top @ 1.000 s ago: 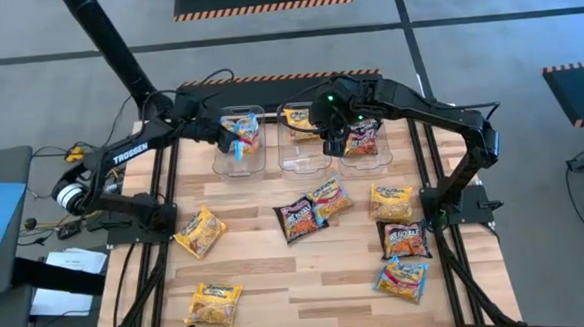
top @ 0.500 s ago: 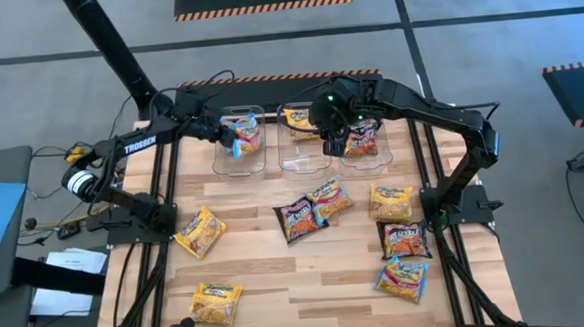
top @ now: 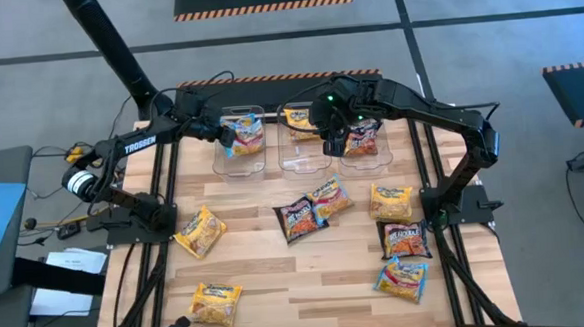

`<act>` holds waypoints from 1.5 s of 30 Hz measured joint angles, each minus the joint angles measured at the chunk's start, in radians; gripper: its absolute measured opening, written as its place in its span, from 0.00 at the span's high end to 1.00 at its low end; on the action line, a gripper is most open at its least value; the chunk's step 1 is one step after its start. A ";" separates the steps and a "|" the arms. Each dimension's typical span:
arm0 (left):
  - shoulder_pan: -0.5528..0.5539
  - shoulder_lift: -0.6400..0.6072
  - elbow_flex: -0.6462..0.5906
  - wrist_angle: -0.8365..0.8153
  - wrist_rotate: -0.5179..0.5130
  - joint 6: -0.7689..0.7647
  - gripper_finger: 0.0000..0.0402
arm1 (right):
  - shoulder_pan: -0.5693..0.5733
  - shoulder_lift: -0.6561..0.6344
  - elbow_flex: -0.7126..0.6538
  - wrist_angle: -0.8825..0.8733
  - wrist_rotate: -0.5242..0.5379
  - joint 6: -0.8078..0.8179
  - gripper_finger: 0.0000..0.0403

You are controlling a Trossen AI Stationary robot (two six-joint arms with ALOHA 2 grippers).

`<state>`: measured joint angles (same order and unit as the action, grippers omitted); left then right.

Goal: Sort Maruchan noodles
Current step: Put the blue noodle pack into the left transparent bin, then put the yellow noodle pack into the middle transparent bin

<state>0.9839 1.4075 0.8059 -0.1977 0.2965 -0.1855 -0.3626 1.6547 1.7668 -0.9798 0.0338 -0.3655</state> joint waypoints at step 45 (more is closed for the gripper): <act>-0.148 -0.291 0.325 -0.443 0.082 -0.041 0.67 | 0.058 0.000 0.000 -0.145 0.021 0.088 0.60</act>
<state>0.8361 1.1168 1.1305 -0.6407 0.3789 -0.2261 -0.3051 1.6550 1.7664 -1.1244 0.0544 -0.2773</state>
